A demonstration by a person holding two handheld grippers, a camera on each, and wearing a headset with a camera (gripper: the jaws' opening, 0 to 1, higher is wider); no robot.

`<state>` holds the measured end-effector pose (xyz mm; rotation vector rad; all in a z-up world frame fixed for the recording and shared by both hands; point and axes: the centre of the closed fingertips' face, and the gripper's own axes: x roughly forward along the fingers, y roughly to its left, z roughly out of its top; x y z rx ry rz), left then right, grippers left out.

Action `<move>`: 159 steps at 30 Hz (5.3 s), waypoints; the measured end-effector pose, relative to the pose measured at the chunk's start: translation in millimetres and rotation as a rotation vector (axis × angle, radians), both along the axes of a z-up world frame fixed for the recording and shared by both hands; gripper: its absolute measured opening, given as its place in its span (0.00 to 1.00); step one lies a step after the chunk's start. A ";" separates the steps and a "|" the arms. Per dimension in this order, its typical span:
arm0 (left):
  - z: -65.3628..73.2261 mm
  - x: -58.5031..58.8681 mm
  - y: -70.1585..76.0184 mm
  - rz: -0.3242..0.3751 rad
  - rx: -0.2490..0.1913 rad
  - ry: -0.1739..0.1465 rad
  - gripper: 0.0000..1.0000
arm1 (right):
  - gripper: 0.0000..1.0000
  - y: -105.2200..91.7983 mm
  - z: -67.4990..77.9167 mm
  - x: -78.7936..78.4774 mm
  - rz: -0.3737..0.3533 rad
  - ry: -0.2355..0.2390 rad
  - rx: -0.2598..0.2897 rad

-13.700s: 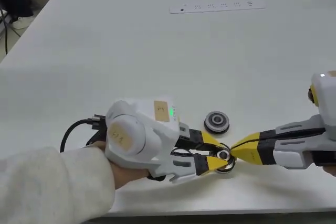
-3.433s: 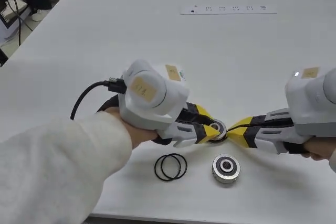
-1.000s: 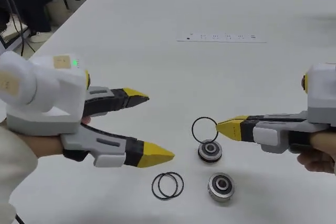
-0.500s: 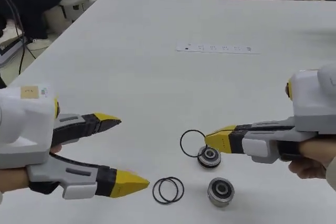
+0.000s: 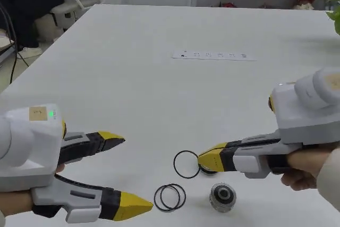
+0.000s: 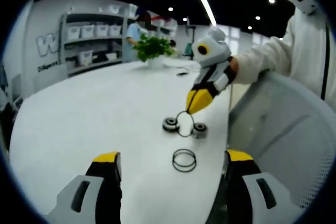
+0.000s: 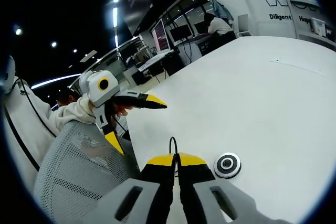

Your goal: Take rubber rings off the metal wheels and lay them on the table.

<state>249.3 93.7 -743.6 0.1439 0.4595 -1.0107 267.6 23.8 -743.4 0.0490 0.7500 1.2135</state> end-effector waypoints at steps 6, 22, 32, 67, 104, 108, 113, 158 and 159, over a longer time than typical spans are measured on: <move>-3.1 -4.3 -6.3 -0.034 0.005 0.006 0.82 | 0.00 -2.5 -23.2 -7.3 0.002 0.078 -0.037; 1.7 -1.9 -11.9 -0.044 -0.027 -0.007 0.78 | 0.00 -1.5 -47.8 -17.0 -0.004 0.153 -0.073; -2.5 -4.8 -12.8 -0.050 -0.014 0.013 0.78 | 0.00 -2.7 -52.6 -14.9 0.003 0.103 -0.104; 29.6 2.7 -30.1 -0.140 0.001 -0.036 0.81 | 0.11 -42.8 1.8 58.0 -0.227 -0.088 0.028; 35.5 75.4 -113.5 -0.335 0.106 -0.164 0.61 | 0.13 -57.6 -49.9 46.8 -0.092 -0.124 -0.159; 16.9 69.8 -120.3 -0.335 0.088 -0.156 0.51 | 0.15 -56.8 -55.4 45.2 -0.072 -0.131 -0.176; -12.2 72.8 -118.5 -0.336 0.137 -0.151 0.39 | 0.15 -55.7 -60.3 44.5 -0.064 -0.127 -0.182; -46.6 66.9 -116.3 -0.269 0.089 -0.060 0.15 | 0.17 -45.1 -63.3 40.7 -0.014 -0.217 -0.183; -46.5 67.0 -116.5 -0.270 0.090 -0.061 0.15 | 0.20 -43.8 -62.9 41.8 -0.015 -0.227 -0.182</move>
